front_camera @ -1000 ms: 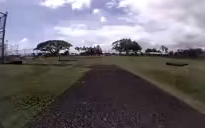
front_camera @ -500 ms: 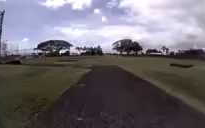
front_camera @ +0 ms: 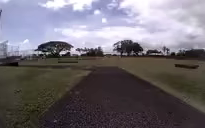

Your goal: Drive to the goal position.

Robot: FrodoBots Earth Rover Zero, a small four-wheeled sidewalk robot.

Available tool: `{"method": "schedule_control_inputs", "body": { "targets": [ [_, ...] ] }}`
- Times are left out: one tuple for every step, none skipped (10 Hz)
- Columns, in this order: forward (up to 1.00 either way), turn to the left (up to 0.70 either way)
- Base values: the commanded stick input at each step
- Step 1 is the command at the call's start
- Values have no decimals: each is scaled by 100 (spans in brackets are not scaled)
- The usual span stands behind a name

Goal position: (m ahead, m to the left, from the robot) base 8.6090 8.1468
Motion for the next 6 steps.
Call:
{"method": "schedule_control_inputs", "body": {
  "targets": [
    [70, -29],
    [70, -21],
    [70, -8],
    [70, 0],
    [70, 1],
    [70, 1]
  ]
}}
